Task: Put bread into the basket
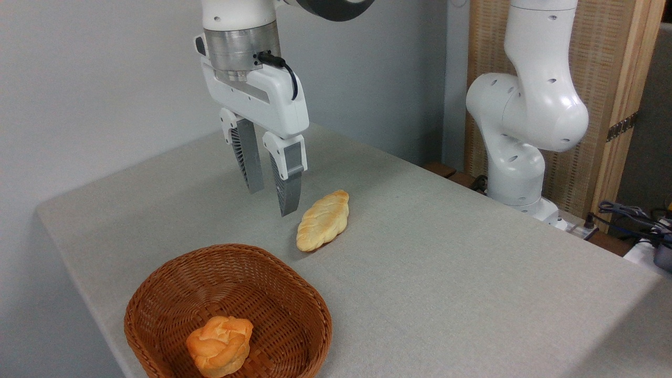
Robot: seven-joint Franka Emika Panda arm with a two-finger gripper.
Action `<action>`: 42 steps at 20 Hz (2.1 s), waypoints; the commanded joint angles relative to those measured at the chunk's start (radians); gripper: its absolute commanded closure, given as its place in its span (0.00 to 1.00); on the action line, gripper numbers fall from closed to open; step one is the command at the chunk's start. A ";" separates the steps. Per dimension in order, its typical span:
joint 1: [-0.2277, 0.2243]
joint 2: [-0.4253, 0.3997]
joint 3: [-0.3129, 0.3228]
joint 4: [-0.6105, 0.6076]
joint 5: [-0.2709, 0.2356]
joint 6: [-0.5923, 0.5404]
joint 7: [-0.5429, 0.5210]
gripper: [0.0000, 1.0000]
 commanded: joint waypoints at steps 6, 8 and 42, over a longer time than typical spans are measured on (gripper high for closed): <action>-0.009 0.001 -0.010 -0.010 0.000 -0.030 -0.001 0.00; -0.029 0.001 -0.011 -0.022 -0.002 -0.068 -0.001 0.00; -0.175 0.096 -0.008 -0.231 0.027 -0.030 -0.140 0.00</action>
